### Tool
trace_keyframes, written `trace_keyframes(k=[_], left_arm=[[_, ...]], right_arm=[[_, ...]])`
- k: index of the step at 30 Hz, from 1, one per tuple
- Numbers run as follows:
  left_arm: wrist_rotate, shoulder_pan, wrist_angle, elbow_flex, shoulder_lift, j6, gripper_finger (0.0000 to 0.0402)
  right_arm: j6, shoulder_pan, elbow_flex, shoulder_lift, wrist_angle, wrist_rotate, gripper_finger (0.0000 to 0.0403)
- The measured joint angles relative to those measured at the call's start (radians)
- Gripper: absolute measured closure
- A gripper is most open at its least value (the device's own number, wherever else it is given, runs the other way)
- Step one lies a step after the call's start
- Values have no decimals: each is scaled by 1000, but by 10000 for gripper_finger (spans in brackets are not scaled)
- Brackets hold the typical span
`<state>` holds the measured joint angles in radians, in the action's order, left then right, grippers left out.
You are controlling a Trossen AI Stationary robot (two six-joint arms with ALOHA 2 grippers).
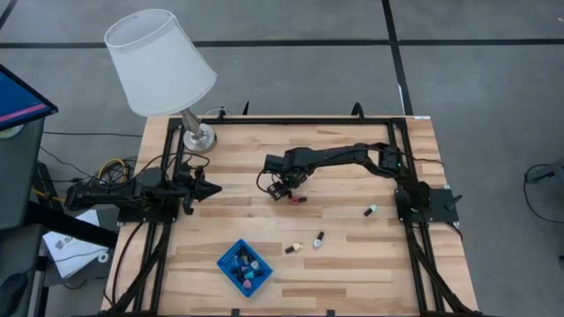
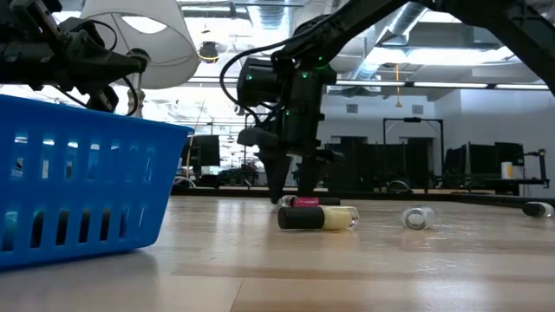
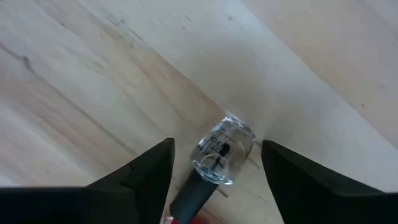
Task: Pick & Place Nail Polish
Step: Put the transparent nail polish bottle in the blue bin
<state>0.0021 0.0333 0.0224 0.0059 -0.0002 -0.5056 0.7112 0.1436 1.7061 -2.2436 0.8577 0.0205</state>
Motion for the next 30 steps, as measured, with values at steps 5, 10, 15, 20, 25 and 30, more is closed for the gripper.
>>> trace_keyframes(k=[5, 10, 15, 20, 25, 30], left_arm=[[0, 0, 0, 0, 0, 0, 401], [-1, 0, 0, 0, 0, 0, 401], [-2, 0, 0, 0, 0, 0, 401], [-2, 0, 0, 0, 0, 0, 401], [-2, 0, 0, 0, 0, 0, 401], [-2, 0, 0, 0, 0, 0, 401]], right_arm=[[-6, 3, -1, 0, 10, -3, 221], [-15, 4, -2, -1, 8, -5, 273], [-31, 4, -1, -1, -9, -1, 296], [-36, 7, -1, -2, -9, 1, 298], [-53, 10, 1, 3, -5, 6, 303], [-94, 15, 68, 3, 51, 3, 308]])
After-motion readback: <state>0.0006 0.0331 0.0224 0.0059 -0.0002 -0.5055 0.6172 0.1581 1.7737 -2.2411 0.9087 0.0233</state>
